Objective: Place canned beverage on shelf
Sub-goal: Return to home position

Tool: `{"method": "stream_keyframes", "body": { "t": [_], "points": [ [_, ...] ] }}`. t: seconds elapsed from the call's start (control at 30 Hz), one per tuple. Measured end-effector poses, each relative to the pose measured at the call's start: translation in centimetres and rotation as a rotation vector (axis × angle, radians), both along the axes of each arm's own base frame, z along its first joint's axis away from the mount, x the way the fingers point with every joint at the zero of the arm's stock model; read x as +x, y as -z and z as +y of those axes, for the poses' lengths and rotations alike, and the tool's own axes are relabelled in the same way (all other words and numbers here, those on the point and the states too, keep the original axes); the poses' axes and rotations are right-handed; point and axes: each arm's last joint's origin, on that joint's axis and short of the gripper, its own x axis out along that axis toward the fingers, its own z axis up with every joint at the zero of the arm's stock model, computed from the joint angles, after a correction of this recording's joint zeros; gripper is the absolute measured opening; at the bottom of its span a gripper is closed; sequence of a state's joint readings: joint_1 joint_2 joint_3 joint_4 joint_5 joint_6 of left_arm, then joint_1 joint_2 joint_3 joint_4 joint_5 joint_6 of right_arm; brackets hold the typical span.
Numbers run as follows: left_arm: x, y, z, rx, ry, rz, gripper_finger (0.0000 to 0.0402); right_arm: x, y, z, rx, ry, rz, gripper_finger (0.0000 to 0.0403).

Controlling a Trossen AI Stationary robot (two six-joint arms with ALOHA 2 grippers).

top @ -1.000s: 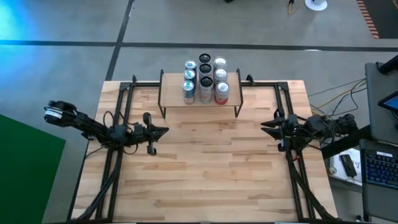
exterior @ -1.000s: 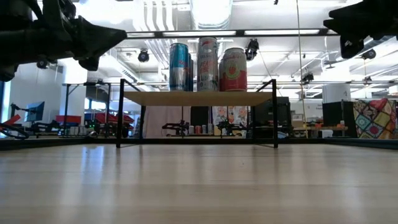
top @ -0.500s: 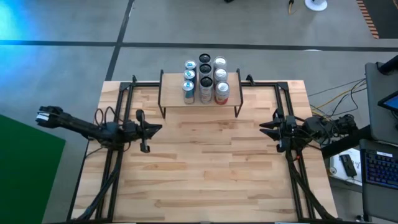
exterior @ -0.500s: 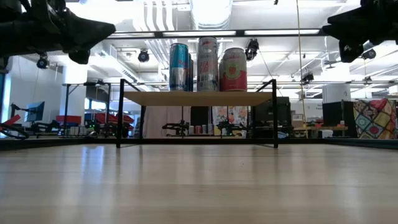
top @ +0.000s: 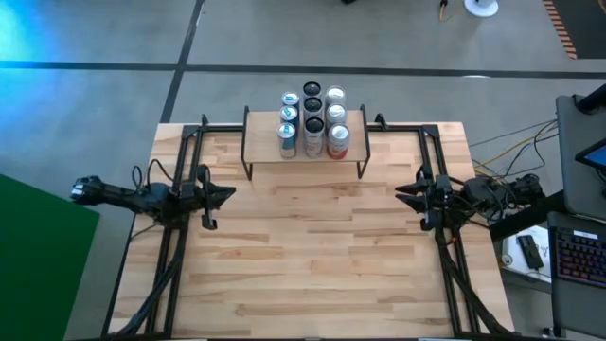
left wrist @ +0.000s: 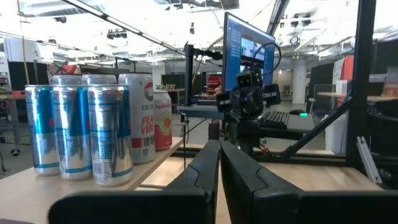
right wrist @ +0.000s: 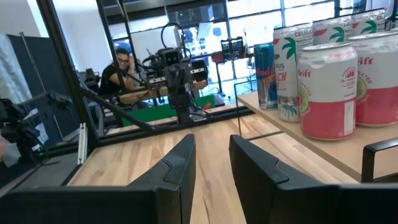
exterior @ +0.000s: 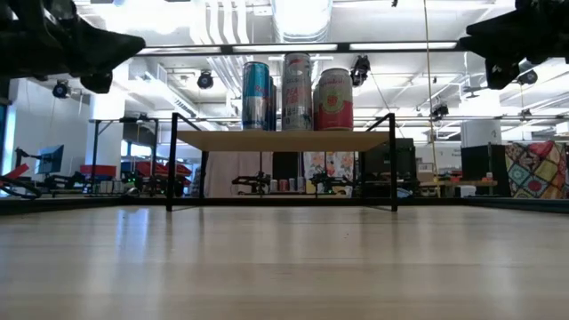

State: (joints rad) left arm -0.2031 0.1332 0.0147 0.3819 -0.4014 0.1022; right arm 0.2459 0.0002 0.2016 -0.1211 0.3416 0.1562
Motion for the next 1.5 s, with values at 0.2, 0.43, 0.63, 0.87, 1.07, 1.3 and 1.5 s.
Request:
{"method": "stream_keyframes", "body": {
  "t": [0.2,0.43,0.63,0.87,1.07,1.3,1.5],
  "points": [
    [-0.9,0.1,0.2,-0.007,0.0,-0.004,0.0001,0.0,0.0,0.0,0.0,0.001,0.0,0.0089],
    [-1.1,-0.4,0.4,-0.031,-0.07,0.083,0.0001,0.2,0.6,-0.2,0.023,0.073,0.017,0.0089],
    [-1.0,0.1,0.4,-0.045,-0.067,0.095,0.0001,0.7,1.7,0.0,0.035,0.072,0.012,0.0089],
    [-0.7,1.4,0.3,-0.069,-0.062,0.106,0.0001,1.1,2.9,0.1,0.048,0.068,0.005,0.0089],
    [-0.6,1.4,0.3,-0.073,-0.061,0.102,0.0001,1.6,4.4,0.3,0.06,0.011,-0.017,0.0089],
    [-0.6,1.5,0.2,-0.062,-0.02,0.105,0.0001,1.8,4.0,0.4,0.015,0.0,-0.042,0.0089],
    [-0.6,1.3,0.1,-0.055,0.028,0.088,0.0001,1.8,3.8,0.4,-0.059,0.009,-0.051,0.0089]
  ]
}}
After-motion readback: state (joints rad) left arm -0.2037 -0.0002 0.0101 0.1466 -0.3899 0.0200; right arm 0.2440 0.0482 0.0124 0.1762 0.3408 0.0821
